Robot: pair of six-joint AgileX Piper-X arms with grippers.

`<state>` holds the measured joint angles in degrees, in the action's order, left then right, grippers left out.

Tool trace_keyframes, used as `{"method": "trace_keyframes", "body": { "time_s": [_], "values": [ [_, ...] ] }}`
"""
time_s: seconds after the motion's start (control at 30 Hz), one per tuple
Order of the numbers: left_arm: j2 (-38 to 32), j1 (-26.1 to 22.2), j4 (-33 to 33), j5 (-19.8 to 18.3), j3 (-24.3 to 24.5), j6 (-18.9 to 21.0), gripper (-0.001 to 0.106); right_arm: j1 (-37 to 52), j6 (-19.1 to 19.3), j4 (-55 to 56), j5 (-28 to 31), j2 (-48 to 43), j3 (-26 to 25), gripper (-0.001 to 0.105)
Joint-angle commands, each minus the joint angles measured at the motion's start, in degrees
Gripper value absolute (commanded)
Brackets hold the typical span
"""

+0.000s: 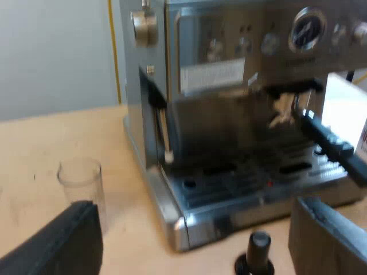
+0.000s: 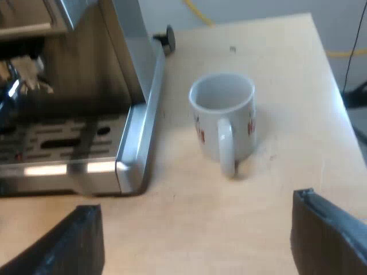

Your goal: Pour the beans into the coffee machine

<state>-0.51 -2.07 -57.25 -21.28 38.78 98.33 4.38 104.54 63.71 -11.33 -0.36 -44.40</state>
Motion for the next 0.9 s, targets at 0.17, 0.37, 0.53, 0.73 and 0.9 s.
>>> {"method": "trace_keyframes", "body": {
  "time_s": [0.17, 0.37, 0.53, 0.73, 0.9],
  "values": [
    [-2.49, 0.18, -7.2, 1.81, 0.07, -0.04, 0.07, -0.18, -2.17, 0.99, -0.94, -2.84, -0.18, 0.069],
    [-2.49, 0.18, -8.58, 4.75, -1.12, -0.52, 0.07, -0.18, -2.03, 0.99, -0.94, -2.84, -0.18, 0.069],
    [-2.49, 0.18, -6.58, 9.34, -4.92, -0.52, 0.07, -0.18, -1.92, 0.84, -0.94, -2.84, 0.32, 0.069],
    [-2.49, 0.18, -1.23, 9.41, -8.71, -0.52, 0.07, -0.18, -1.82, -0.89, -0.94, -2.74, 4.31, 0.069],
    [-2.39, 0.18, 0.19, 9.41, -9.99, -0.52, 0.07, -0.18, -1.82, -2.37, -0.94, -2.74, 7.16, 0.069]
  ]
}}
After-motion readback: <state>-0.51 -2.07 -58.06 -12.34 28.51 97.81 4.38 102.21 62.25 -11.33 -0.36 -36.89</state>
